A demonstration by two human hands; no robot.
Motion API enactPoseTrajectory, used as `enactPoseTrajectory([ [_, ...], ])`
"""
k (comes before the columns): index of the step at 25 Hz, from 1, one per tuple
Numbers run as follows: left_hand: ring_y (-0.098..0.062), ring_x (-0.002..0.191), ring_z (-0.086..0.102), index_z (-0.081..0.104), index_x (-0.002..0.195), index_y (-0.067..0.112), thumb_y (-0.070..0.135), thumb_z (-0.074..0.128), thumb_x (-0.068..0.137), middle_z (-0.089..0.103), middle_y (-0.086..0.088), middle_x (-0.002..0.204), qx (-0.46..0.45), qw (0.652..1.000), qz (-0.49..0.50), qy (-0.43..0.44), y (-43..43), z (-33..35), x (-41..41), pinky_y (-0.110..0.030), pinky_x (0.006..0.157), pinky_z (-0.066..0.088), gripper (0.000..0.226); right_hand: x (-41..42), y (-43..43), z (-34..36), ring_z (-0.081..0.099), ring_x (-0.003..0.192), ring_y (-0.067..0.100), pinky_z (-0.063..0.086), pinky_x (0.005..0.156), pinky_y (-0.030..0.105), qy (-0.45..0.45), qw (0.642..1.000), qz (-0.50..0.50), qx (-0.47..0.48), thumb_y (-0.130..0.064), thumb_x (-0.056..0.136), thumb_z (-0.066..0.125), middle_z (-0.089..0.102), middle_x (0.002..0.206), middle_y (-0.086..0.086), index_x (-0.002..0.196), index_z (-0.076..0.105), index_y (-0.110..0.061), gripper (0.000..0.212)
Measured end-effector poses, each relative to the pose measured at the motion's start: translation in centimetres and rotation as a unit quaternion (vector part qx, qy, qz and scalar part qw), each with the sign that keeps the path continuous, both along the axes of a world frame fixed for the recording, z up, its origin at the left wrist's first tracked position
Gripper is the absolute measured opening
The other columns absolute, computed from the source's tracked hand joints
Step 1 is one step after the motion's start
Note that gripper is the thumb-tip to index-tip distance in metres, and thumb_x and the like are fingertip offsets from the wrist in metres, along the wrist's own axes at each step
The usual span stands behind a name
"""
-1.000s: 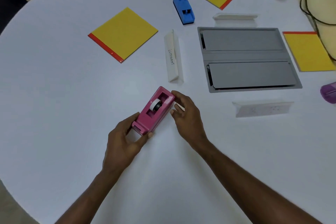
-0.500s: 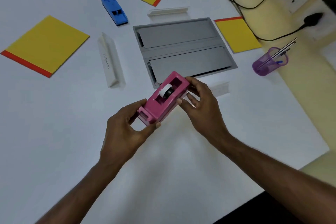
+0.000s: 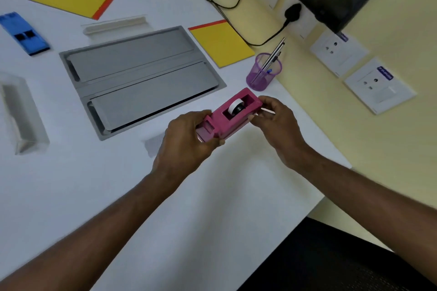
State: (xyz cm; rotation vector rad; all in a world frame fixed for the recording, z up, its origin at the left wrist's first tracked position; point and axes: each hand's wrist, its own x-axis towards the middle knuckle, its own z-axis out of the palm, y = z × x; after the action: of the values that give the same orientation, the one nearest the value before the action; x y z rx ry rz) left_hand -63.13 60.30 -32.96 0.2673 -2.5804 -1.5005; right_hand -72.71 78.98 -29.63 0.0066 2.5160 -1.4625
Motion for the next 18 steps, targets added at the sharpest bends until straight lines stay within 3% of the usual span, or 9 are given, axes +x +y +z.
enactPoseTrajectory([
  [5,-0.012,0.085,0.061,0.071,0.113,0.016,0.031,0.086,0.077,0.075,-0.001,0.101,-0.023,0.998,-0.052,-0.016,6.0,-2.1,-8.0,-0.005,0.067,0.033,0.042,-6.3,6.2,-3.4,0.066,0.102,0.013,0.045,0.076,0.019,-0.025,0.997,-0.079,0.005,-0.007,0.084,0.069,0.068,0.121,0.0,0.123,0.064,-0.016,0.04],
  [11,-0.019,0.092,0.06,0.068,0.117,0.007,0.027,0.086,0.078,0.07,-0.004,0.103,-0.036,0.996,-0.067,-0.048,10.9,-5.6,-15.6,-0.025,0.077,0.042,0.048,-13.0,10.6,-6.4,0.063,0.099,0.019,0.049,0.077,0.025,-0.03,0.993,-0.112,0.035,-0.004,0.079,0.067,0.069,0.116,0.005,0.119,0.066,-0.012,0.041],
  [13,-0.018,0.091,0.058,0.068,0.116,0.007,0.025,0.086,0.076,0.066,-0.002,0.101,-0.03,0.996,-0.061,-0.06,11.7,-6.8,-17.6,-0.021,0.074,0.041,0.047,-15.0,11.5,-7.3,0.064,0.096,0.022,0.051,0.083,0.03,-0.04,0.993,-0.107,0.036,0.0,0.077,0.066,0.07,0.107,0.007,0.115,0.068,-0.009,0.039],
  [15,-0.018,0.087,0.058,0.068,0.112,0.007,0.021,0.087,0.075,0.064,0.0,0.096,-0.025,0.996,-0.056,-0.064,11.9,-7.5,-19.0,-0.016,0.067,0.04,0.044,-16.4,11.9,-7.7,0.061,0.088,0.022,0.049,0.079,0.03,-0.047,0.994,-0.09,0.031,0.005,0.075,0.064,0.068,0.095,0.009,0.106,0.07,-0.006,0.034],
  [18,-0.022,0.096,0.064,0.069,0.115,0.008,0.018,0.087,0.073,0.07,-0.003,0.106,-0.018,0.997,-0.045,-0.052,11.9,-8.0,-20.6,-0.026,0.08,0.054,0.047,-18.2,12.0,-7.8,0.06,0.085,0.019,0.048,0.075,0.026,-0.036,0.997,-0.068,0.022,0.005,0.075,0.065,0.067,0.09,0.006,0.101,0.069,-0.01,0.03],
])
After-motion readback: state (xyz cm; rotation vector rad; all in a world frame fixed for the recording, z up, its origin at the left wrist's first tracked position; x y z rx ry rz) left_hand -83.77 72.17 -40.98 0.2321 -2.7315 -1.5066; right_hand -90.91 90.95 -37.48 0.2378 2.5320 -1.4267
